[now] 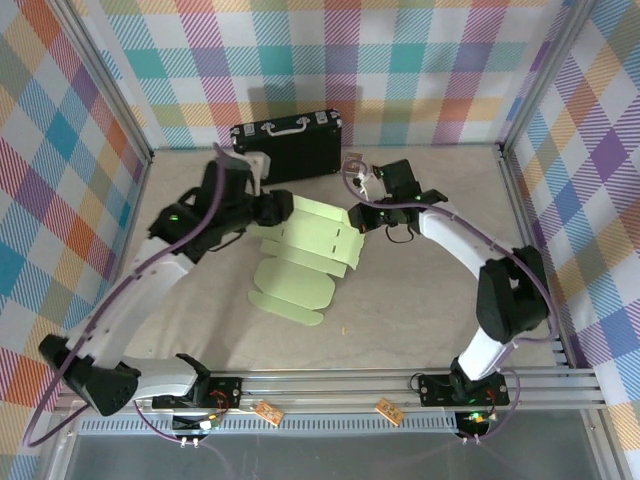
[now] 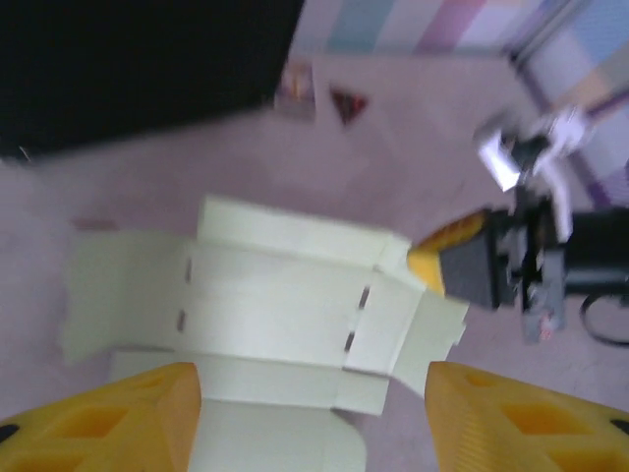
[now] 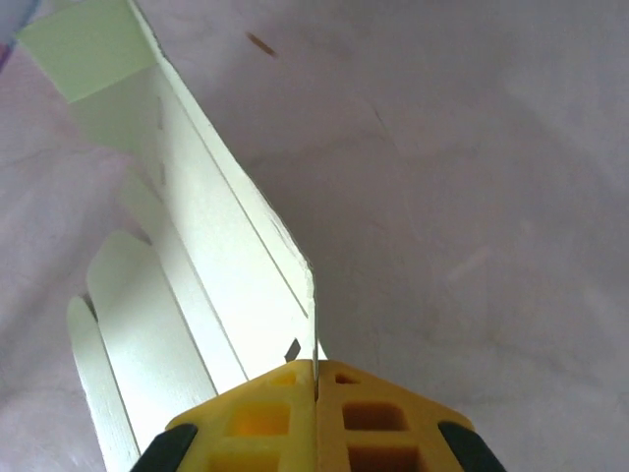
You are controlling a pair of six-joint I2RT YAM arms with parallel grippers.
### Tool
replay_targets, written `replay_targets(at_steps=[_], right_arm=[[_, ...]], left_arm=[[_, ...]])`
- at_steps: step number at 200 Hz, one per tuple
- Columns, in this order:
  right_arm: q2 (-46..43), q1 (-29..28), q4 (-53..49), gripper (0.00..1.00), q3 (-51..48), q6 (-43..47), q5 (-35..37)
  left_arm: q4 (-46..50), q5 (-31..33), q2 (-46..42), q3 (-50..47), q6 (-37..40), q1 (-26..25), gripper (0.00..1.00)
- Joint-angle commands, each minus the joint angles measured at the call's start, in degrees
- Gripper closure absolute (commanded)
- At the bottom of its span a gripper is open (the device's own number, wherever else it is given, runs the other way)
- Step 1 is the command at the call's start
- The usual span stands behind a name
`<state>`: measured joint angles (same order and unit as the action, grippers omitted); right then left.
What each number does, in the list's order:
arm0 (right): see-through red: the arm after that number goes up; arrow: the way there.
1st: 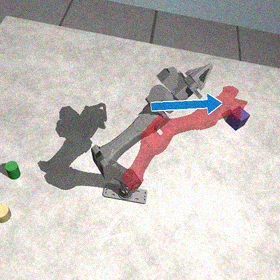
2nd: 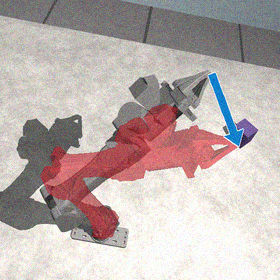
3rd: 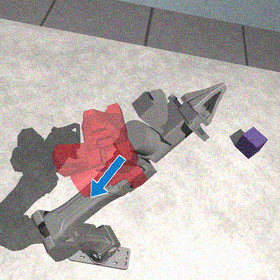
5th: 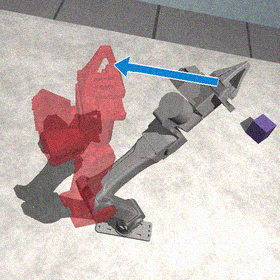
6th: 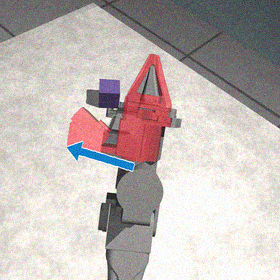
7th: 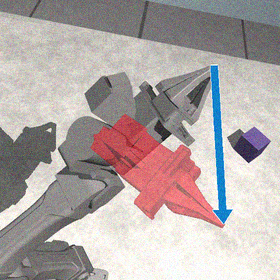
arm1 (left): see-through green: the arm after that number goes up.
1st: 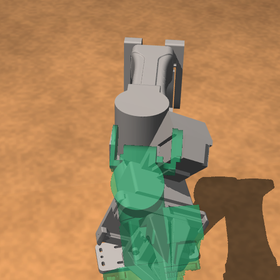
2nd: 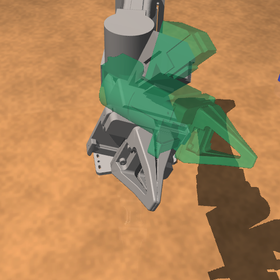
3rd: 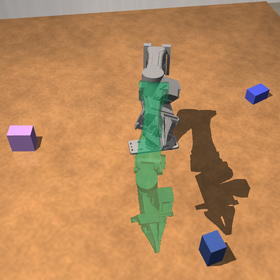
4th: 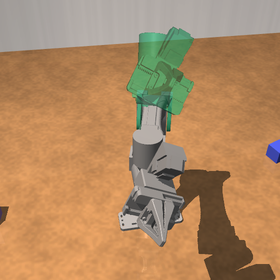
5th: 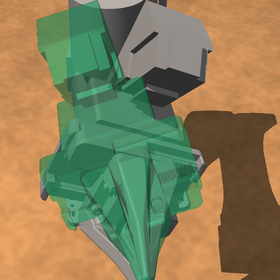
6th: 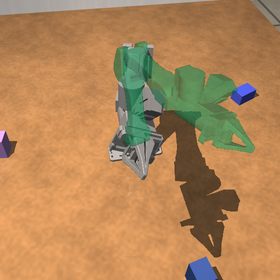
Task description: Fold the paper box
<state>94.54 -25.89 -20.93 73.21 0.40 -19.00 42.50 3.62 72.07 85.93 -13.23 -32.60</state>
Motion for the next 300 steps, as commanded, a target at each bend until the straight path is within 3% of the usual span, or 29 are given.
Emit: replay_targets(at_steps=[1,40,60,85,132,204,246,273,300], right_arm=[[-4.68,-2.42,4.86,1.0,-3.9,16.06,-0.83],[-10.84,-5.12,11.98,1.0,-11.16,26.63,-6.4],[-13.45,-6.11,14.18,1.0,-13.9,31.87,-9.75],[-15.43,-6.71,17.52,1.0,-15.99,33.54,-10.07],[-15.18,-6.72,15.99,1.0,-15.4,34.85,-9.69],[-15.25,-7.09,15.74,1.0,-15.89,34.83,-9.27],[-15.85,-7.35,15.89,1.0,-16.76,35.03,-9.32],[-15.71,-7.43,16.46,1.0,-16.79,34.84,-9.56],[-16.0,-7.44,16.31,1.0,-16.65,34.93,-9.47]], left_arm=[[15.4,4.54,0.67,5.36,11.88,-0.18,0.32],[13.19,0.09,-2.66,3.78,30.73,-0.27,0.27],[12.54,-4.72,-4.21,0.97,44.65,-0.35,0.27],[11.72,-7.36,-3.5,-0.47,53.7,-0.43,0.26],[14.6,-16.27,2.86,-1.22,60.54,-0.63,0.28],[9.09,-15.57,7.75,-6.23,64.13,-0.97,0.36],[7.62,-13.71,8.58,-7.18,64.89,-1.16,0.49],[6.58,-14.22,8.06,-8.7,65.53,-1.31,0.75],[6.14,-14.82,7.92,-10.0,65.52,-1.26,0.81]])
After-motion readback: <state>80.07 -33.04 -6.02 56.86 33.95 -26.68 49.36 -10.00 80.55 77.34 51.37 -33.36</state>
